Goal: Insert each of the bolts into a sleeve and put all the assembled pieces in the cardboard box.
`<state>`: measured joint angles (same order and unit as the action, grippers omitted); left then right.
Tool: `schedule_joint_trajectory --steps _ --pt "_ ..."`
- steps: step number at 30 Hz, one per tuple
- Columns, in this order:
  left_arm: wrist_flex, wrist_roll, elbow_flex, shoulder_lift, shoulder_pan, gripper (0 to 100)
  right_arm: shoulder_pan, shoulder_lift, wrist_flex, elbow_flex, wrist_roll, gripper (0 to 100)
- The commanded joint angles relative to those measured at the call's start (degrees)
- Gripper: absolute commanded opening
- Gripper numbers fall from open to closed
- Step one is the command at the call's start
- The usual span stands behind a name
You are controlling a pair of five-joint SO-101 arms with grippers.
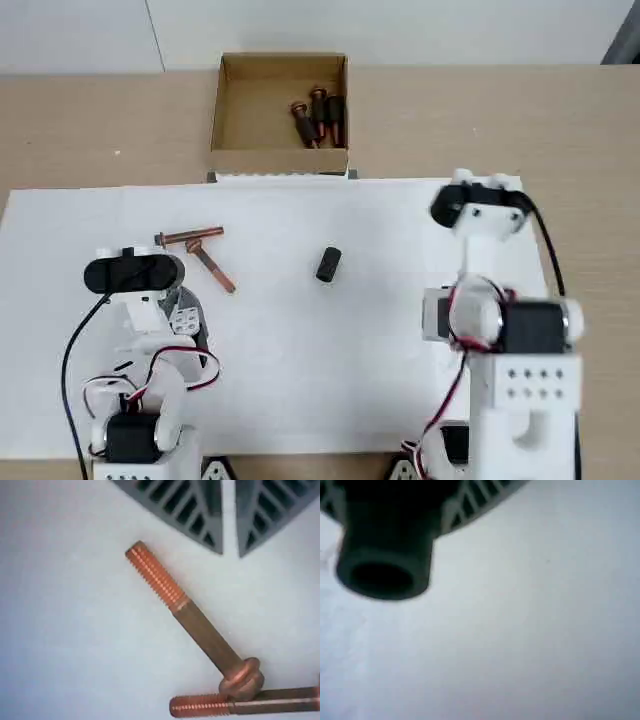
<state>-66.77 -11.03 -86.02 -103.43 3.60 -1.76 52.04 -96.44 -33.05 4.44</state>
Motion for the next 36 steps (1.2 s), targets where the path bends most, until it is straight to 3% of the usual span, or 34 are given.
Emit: schedule_joint_trajectory --steps 1,7,11,17,28,36 --pt "-4.04 -0.18 6.20 -0.26 0.44 1 0.92 5.23 2.68 -2.55 1.05 0.6" --pt "-5.54 -0.18 12.18 0.53 0.44 1 1.01 9.19 5.58 -5.10 1.05 0.5" --pt "-5.54 -2.73 18.15 8.62 0.44 1 1.01 9.98 6.11 -5.80 4.22 0.5" --pt "-6.24 -9.41 34.33 31.65 0.00 1 1.01 9.98 5.85 -5.80 6.68 0.5" --pt "-22.51 -22.07 66.68 73.14 0.00 1 1.01 10.42 5.67 -5.80 10.20 0.5" --pt "-27.43 -29.27 80.66 96.62 0.18 1 3.56 10.42 5.67 -5.80 10.29 0.5"
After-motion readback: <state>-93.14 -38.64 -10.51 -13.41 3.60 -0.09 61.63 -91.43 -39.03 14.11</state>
